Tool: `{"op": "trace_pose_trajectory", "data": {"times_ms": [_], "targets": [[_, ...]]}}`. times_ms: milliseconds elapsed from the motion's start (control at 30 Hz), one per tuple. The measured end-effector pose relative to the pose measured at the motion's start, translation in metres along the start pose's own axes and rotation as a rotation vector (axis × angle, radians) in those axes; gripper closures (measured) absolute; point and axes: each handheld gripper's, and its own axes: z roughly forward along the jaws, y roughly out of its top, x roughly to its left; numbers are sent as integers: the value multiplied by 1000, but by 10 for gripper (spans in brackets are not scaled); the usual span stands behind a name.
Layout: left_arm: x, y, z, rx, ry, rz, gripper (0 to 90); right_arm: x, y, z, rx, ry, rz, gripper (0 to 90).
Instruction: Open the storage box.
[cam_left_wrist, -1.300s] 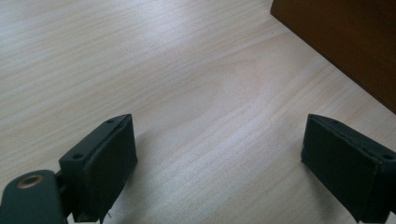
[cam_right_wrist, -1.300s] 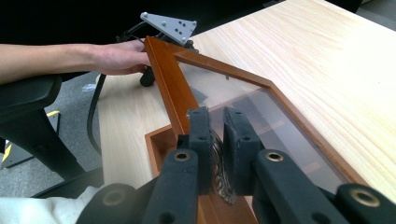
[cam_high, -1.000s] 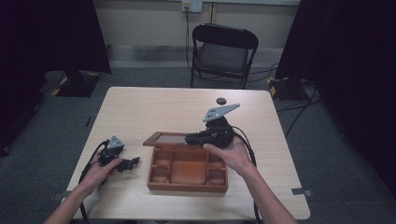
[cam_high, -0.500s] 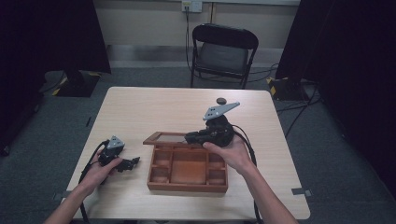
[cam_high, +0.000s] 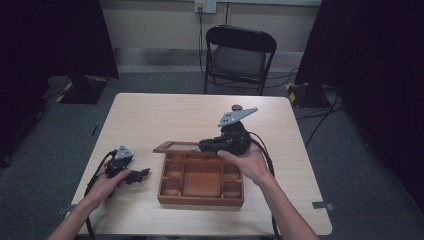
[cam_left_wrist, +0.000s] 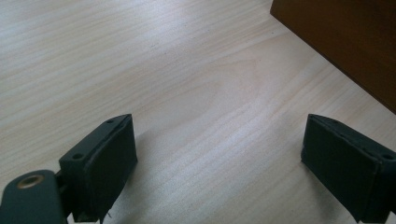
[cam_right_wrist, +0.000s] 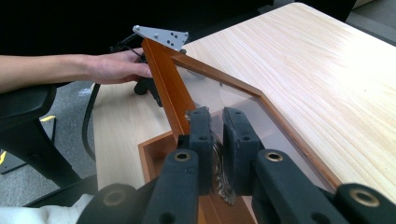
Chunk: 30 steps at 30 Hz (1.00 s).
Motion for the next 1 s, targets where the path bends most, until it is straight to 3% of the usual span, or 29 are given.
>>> {"op": "trace_pose_trajectory", "data": {"times_ms": [400, 1000], "targets": [[0, 0, 0, 0, 0, 0, 97, -2, 10, -3, -7, -36, -10, 845], [0, 0, 0, 0, 0, 1, 97, -7, 14, -4, -17, -44, -1, 829]]}}
